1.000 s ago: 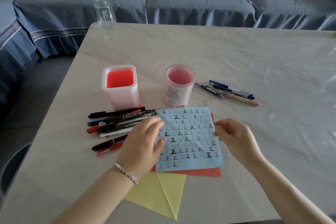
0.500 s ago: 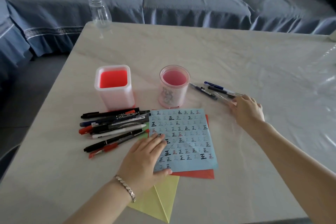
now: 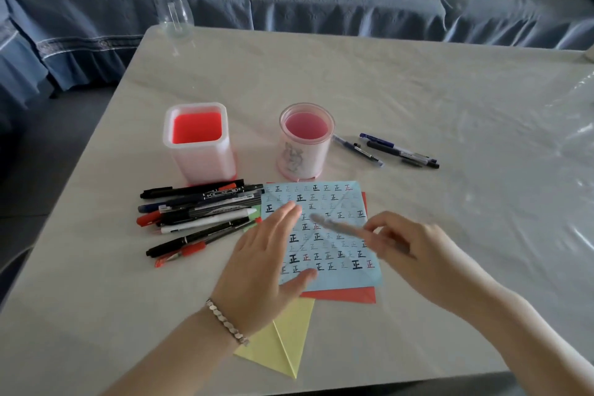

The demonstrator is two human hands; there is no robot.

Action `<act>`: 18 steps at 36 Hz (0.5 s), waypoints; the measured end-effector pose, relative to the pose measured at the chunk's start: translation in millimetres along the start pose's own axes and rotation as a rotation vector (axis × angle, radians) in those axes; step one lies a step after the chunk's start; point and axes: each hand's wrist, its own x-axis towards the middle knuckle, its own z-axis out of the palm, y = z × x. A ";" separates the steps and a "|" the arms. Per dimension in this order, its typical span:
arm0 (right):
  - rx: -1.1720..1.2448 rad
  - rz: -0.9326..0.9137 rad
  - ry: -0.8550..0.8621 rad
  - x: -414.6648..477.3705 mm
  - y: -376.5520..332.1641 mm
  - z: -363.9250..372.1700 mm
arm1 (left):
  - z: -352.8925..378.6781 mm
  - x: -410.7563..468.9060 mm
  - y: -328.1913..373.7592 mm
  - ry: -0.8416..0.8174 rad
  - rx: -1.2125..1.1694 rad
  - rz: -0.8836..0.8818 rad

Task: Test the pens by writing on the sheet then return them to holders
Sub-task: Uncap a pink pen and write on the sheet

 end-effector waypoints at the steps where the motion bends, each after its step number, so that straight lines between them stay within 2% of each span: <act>1: -0.004 -0.028 -0.032 -3.7 -6.8 1.6 | -2.8 1.5 4.2 0.011 -0.020 0.024; 6: 0.040 -0.118 -0.128 -10.9 -31.3 9.6 | -11.1 3.4 13.8 0.032 -0.044 0.143; 10: 0.562 0.027 -0.165 -8.4 -42.6 4.7 | -18.0 -0.6 13.6 0.029 -0.107 0.138; 13: 0.948 0.044 -0.118 -7.9 -43.7 10.4 | -25.8 -2.2 18.1 0.062 -0.180 0.036; 15: 1.013 0.065 -0.063 -8.7 -46.6 22.7 | -27.4 -2.2 20.6 0.070 -0.226 -0.004; 18: 0.964 0.143 0.010 -9.6 -58.0 44.0 | -27.6 -2.3 25.0 0.013 -0.249 0.040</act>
